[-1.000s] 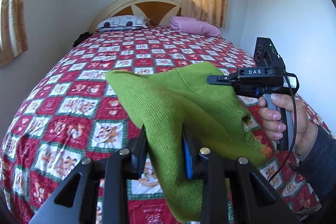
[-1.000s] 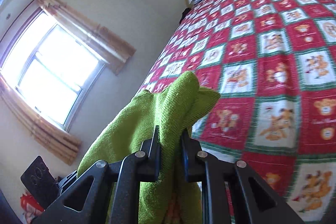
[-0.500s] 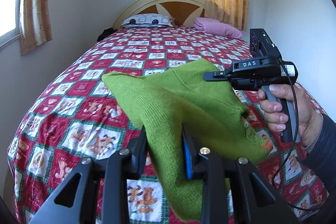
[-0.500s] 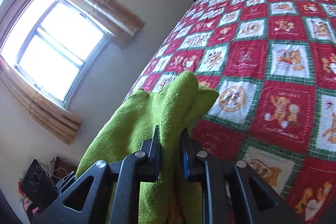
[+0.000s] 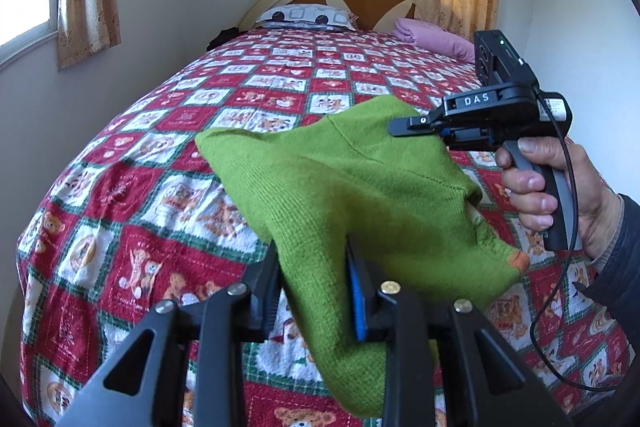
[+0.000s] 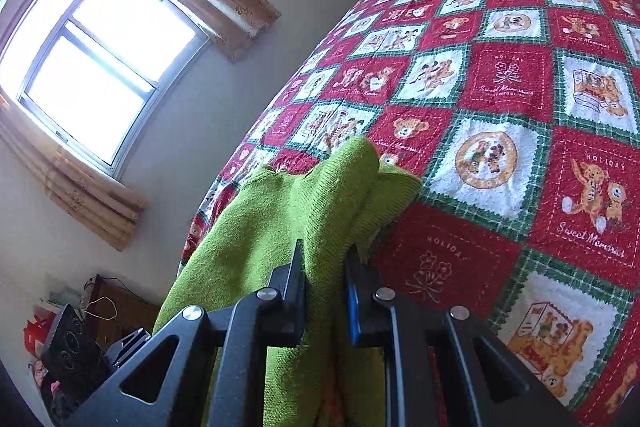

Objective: Fold small clothes

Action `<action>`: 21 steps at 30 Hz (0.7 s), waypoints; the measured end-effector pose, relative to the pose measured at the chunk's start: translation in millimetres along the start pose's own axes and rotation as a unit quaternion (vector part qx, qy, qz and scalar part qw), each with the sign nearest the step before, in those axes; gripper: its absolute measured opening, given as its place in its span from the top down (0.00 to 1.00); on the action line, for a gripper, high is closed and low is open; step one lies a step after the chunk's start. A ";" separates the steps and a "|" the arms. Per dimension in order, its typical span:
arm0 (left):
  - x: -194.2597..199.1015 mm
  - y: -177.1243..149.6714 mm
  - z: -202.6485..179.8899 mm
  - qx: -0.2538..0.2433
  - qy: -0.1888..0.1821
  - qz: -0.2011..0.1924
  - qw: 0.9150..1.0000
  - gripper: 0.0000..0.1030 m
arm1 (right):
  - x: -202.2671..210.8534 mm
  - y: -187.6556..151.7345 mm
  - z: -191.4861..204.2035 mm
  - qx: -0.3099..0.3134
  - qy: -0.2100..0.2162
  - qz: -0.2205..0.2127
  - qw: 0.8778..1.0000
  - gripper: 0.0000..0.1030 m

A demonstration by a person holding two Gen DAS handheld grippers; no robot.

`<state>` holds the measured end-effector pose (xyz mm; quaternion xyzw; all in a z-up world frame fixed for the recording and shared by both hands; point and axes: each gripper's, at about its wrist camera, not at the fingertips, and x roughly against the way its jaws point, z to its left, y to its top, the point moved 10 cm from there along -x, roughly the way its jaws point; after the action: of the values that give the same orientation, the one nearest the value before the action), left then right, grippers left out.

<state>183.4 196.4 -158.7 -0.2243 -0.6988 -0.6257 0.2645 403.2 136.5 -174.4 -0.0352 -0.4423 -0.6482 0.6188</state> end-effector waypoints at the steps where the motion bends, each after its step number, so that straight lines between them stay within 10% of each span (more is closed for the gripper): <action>1: -0.4 -1.7 0.2 0.002 0.000 0.000 1.000 0.71 | -0.4 0.1 0.3 0.002 -0.002 0.001 1.000 0.85; 21: -13.9 -32.0 9.8 0.020 0.001 0.017 1.000 0.70 | -9.4 -3.8 -17.7 -0.014 -0.021 0.003 1.000 0.85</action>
<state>172.5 202.7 -192.7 -0.2303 -0.7068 -0.6072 0.2805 411.2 132.2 -192.7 -0.0590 -0.4461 -0.6515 0.6108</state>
